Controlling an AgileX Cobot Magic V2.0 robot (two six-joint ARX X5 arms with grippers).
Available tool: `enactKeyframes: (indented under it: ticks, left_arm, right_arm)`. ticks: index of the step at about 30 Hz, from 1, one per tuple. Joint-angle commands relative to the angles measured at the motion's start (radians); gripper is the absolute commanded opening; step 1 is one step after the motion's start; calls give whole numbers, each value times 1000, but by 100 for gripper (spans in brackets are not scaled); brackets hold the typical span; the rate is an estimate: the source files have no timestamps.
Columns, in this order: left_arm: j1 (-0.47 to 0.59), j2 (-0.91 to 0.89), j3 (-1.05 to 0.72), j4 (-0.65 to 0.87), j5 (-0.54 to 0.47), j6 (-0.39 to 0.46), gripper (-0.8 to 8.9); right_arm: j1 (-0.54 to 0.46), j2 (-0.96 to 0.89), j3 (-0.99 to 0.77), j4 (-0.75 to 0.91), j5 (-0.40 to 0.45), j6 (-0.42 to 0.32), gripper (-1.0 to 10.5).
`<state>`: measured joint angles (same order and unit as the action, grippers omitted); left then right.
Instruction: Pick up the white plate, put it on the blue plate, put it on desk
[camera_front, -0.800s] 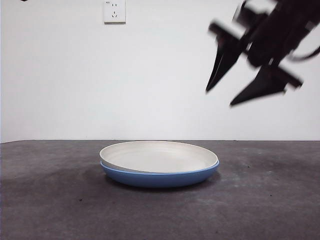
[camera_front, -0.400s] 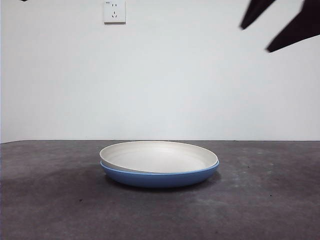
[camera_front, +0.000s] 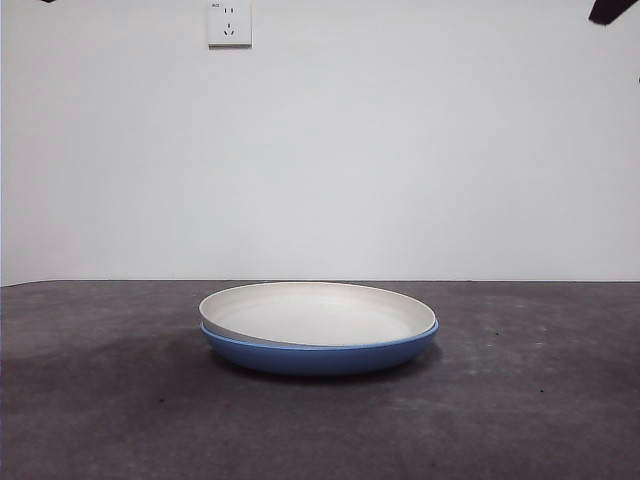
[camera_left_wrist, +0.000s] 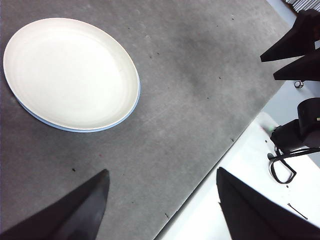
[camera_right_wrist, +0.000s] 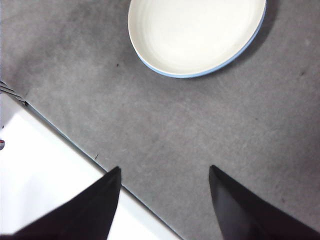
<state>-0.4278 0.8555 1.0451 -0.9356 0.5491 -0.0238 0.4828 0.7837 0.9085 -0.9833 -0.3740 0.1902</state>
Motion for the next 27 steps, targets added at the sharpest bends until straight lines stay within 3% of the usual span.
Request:
enactKeyframes:
  ticks: [1,9,12,15,27]
  left_arm:
    - [-5,5,8,7,5,8,343]
    - [-5,5,8,7,5,5,329]
    - [-5,5,8,7,5,5,212]
    - [-5,5,8,7,5,5,5]
    - [-5,5,8,11,5,6,10]
  right_arm:
    - [6,4,16,11,-3,-15,278]
    - [6,5,16,10,-2,-16,278]
    - [6,5,16,10,-3,-15,260]
    - [6,4,16,10,-3,-23,17]
    - [6,4,16,11,5,-26,12]
